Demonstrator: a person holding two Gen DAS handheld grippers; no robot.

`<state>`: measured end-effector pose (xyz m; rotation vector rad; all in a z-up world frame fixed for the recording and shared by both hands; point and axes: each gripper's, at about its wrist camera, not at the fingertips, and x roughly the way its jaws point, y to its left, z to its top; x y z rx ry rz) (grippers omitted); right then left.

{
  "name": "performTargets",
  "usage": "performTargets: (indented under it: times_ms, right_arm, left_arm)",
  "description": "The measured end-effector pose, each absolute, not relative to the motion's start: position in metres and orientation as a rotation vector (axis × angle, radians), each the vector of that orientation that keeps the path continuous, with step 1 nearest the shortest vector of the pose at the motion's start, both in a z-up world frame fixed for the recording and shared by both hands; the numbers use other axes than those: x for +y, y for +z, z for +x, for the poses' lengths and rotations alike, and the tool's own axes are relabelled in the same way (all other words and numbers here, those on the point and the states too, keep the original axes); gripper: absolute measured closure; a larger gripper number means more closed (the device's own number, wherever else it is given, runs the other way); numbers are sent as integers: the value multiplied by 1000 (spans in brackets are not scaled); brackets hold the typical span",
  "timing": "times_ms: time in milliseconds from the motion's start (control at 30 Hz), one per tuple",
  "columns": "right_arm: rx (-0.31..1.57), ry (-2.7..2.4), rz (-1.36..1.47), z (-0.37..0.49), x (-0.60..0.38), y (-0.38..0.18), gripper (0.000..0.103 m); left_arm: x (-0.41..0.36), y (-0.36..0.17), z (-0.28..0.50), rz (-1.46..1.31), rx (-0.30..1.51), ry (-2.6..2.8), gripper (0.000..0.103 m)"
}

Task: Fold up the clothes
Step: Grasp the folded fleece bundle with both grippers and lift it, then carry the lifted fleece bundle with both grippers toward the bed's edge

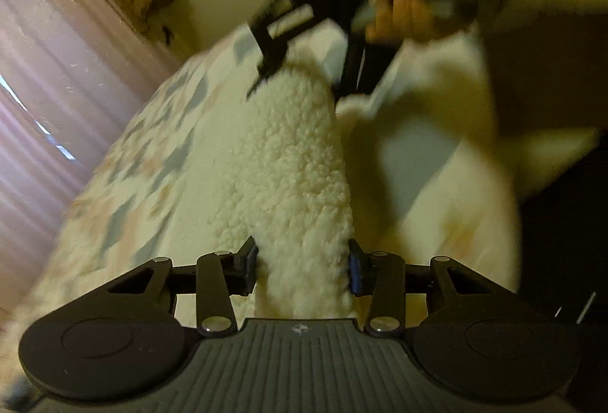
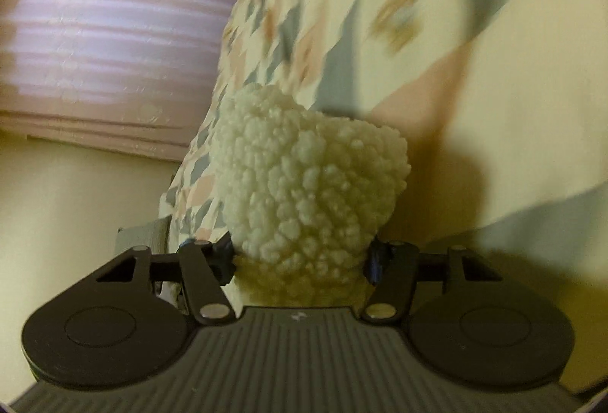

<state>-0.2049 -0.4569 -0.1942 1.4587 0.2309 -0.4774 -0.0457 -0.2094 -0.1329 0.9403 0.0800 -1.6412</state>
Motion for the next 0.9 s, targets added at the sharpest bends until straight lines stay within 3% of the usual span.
performTargets:
  times_ms: [167, 267, 333, 433, 667, 900]
  right_arm:
    - [300, -531, 1419, -262, -497, -194, 45]
    - [376, -512, 1414, -266, -519, -202, 39]
    - [386, -508, 1413, -265, -518, -207, 26]
    - [386, -517, 1405, -265, -514, -211, 17]
    - [277, -607, 1422, -292, -486, -210, 11]
    - [266, -645, 1397, -294, -449, -211, 9]
  left_arm:
    - [-232, -134, -93, 695, 216, -1777, 53]
    - [-241, -135, -91, 656, 294, -1834, 45]
    - [-242, -134, -64, 636, 383, -1844, 40]
    - [-238, -124, -9, 524, 584, -1864, 34]
    - [-283, -108, 115, 316, 829, -1748, 18]
    - [-405, -190, 190, 74, 1346, -1731, 13]
